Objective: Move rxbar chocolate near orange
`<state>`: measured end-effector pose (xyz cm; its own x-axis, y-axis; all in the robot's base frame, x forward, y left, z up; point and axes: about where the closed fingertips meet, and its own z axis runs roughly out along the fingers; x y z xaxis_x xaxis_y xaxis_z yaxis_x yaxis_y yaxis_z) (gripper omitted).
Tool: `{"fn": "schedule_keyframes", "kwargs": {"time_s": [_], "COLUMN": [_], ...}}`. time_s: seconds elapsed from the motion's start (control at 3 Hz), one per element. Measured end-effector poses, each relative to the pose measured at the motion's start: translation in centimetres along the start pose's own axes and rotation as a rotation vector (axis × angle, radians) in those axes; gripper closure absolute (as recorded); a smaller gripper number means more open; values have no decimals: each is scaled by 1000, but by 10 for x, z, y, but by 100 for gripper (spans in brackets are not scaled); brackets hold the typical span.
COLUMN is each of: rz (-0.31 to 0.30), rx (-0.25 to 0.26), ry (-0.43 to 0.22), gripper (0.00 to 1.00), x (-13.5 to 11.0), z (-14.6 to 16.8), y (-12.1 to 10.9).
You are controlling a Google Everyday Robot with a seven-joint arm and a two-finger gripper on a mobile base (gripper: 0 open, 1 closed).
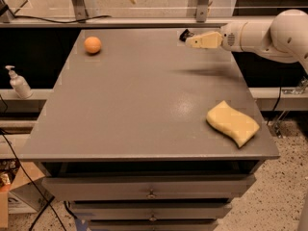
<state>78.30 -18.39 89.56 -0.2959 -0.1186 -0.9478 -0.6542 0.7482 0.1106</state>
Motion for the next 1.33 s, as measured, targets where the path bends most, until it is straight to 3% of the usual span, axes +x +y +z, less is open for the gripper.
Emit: {"fn": "schedule_keyframes", "kwargs": {"time_s": [0.67, 1.33], "rz": [-1, 34], "rx": [28, 104], "ry": [27, 4], "gripper": [0, 0], "x": [16, 22], "z": [41, 62], "y": [-18, -53]}}
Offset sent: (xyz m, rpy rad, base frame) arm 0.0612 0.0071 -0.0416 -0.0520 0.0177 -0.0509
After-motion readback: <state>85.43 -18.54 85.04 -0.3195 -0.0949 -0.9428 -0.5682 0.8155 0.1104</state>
